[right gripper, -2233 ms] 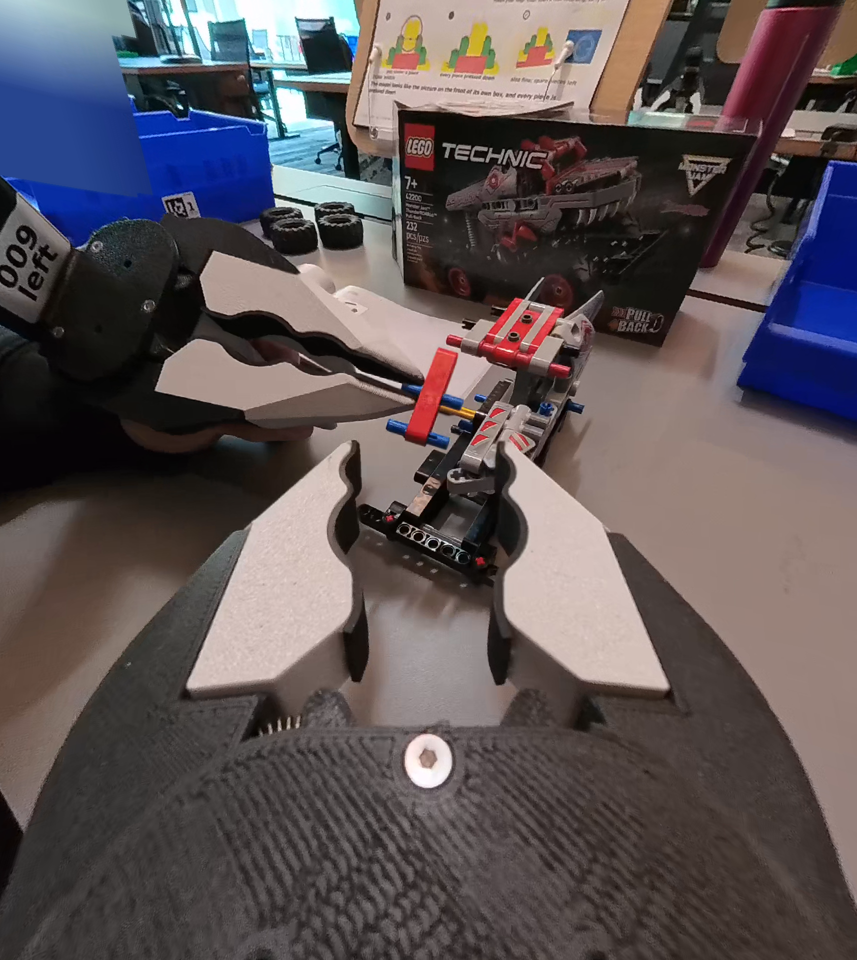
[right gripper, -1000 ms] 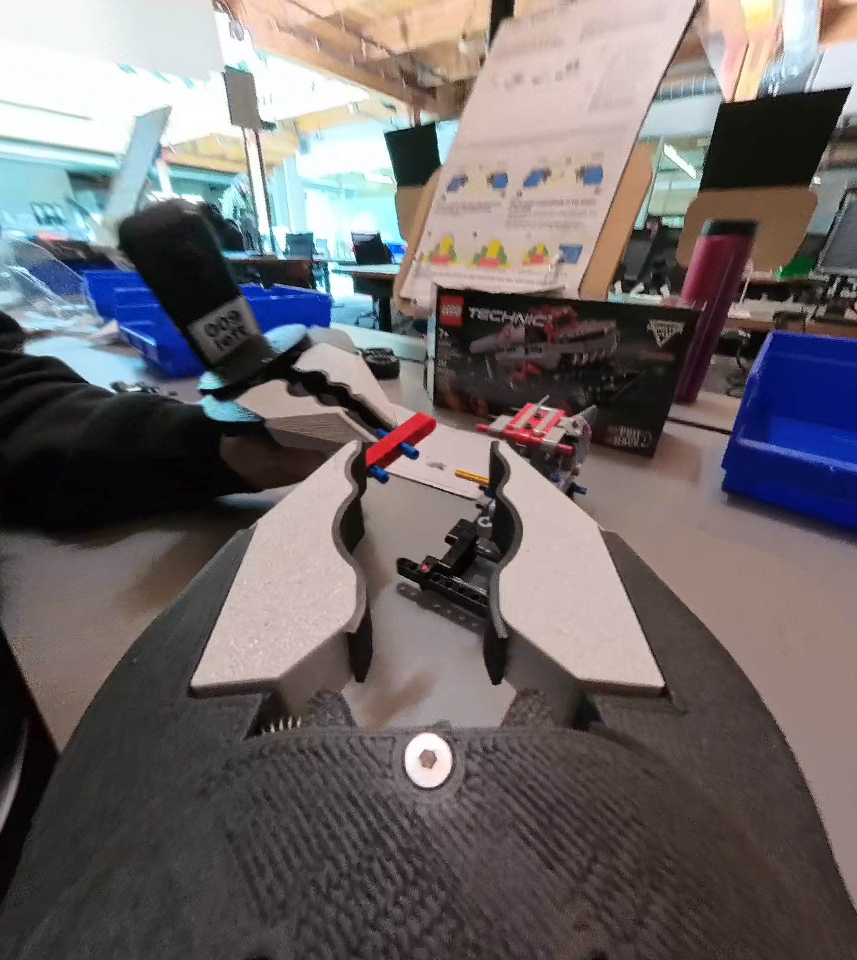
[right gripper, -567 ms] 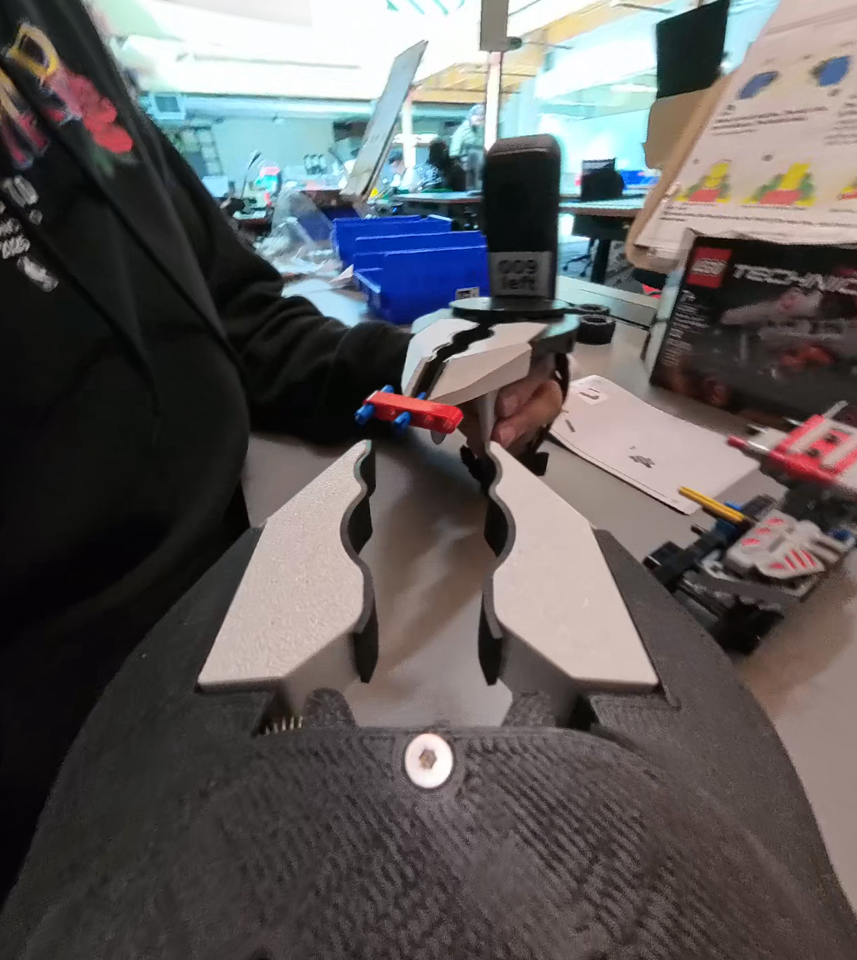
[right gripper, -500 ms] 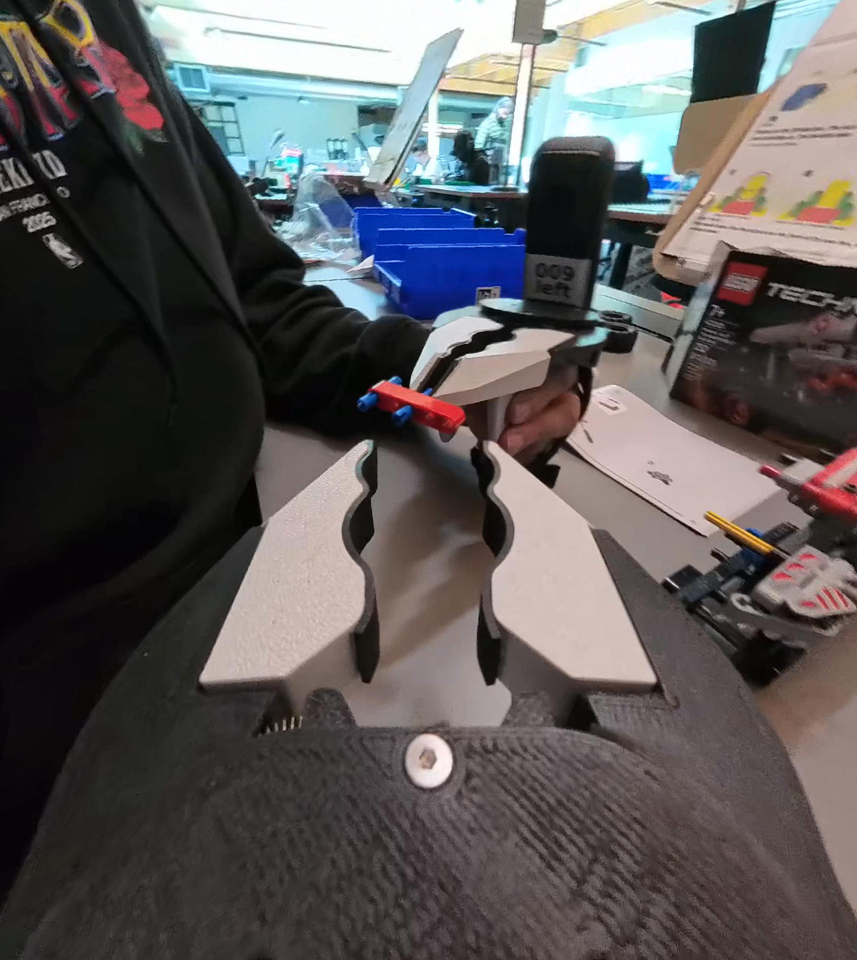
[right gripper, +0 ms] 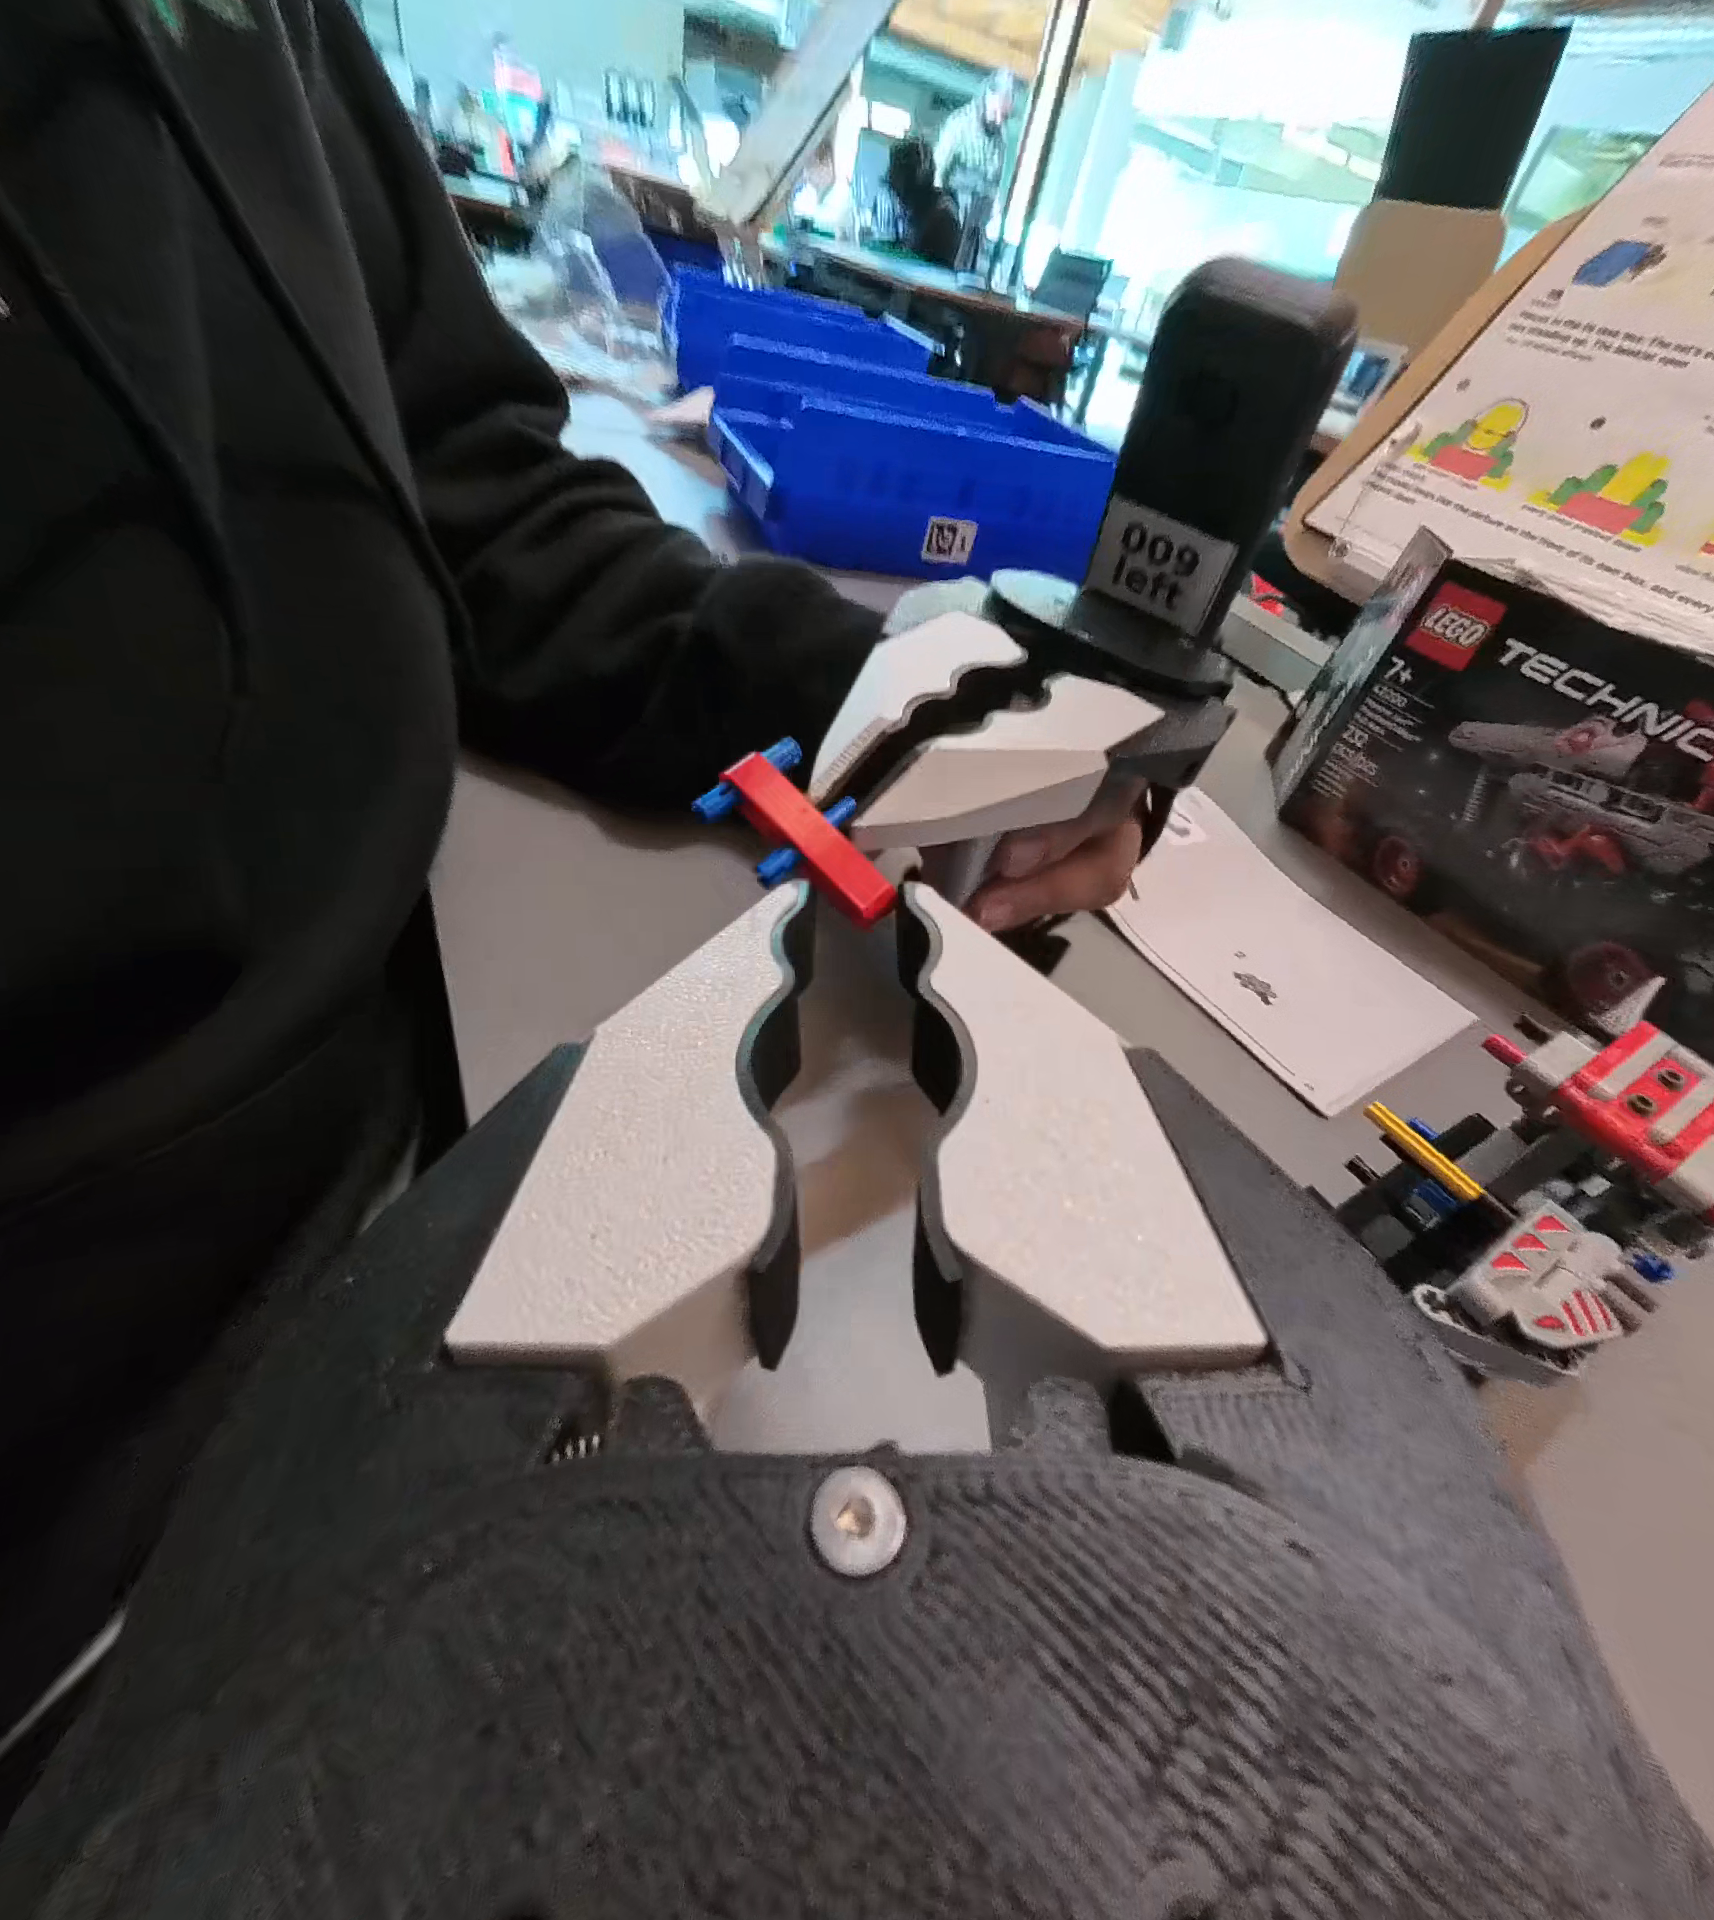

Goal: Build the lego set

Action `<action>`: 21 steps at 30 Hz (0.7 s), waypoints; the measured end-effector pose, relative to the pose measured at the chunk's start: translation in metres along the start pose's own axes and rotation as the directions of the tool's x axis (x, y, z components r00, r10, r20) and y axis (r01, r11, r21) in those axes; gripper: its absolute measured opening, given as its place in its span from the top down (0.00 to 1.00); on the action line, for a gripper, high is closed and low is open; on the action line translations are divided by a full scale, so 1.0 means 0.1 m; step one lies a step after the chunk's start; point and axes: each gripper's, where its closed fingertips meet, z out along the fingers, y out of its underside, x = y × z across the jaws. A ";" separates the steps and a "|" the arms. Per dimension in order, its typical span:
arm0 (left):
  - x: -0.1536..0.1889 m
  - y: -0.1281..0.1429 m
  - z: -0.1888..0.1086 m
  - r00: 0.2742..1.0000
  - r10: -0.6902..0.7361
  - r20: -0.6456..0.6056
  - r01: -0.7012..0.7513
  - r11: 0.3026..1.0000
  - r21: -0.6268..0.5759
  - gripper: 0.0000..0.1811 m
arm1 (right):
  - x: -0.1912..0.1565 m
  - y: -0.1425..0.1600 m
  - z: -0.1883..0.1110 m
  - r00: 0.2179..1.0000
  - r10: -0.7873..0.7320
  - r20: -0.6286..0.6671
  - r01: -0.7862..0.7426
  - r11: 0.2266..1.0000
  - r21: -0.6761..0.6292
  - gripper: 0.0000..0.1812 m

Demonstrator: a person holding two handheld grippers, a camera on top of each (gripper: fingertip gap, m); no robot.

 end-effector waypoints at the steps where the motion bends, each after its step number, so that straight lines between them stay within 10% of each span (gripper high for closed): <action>1: -0.02 0.01 -0.01 1.000 0.002 0.011 -0.002 1.000 -0.005 0.99 | 0.01 0.04 0.02 1.000 -0.020 -0.011 0.020 0.999 -0.027 0.93; 14: -0.42 0.01 -0.32 0.954 0.034 0.299 -0.029 0.999 -0.022 0.98 | 0.45 0.20 0.04 0.922 -0.207 -0.327 0.137 0.965 -0.223 0.95; 21: -0.71 -0.02 -0.57 0.817 0.175 0.550 -0.097 0.981 -0.169 0.85 | 0.90 0.49 -0.34 0.777 -0.127 -0.617 -0.193 0.884 -0.426 0.96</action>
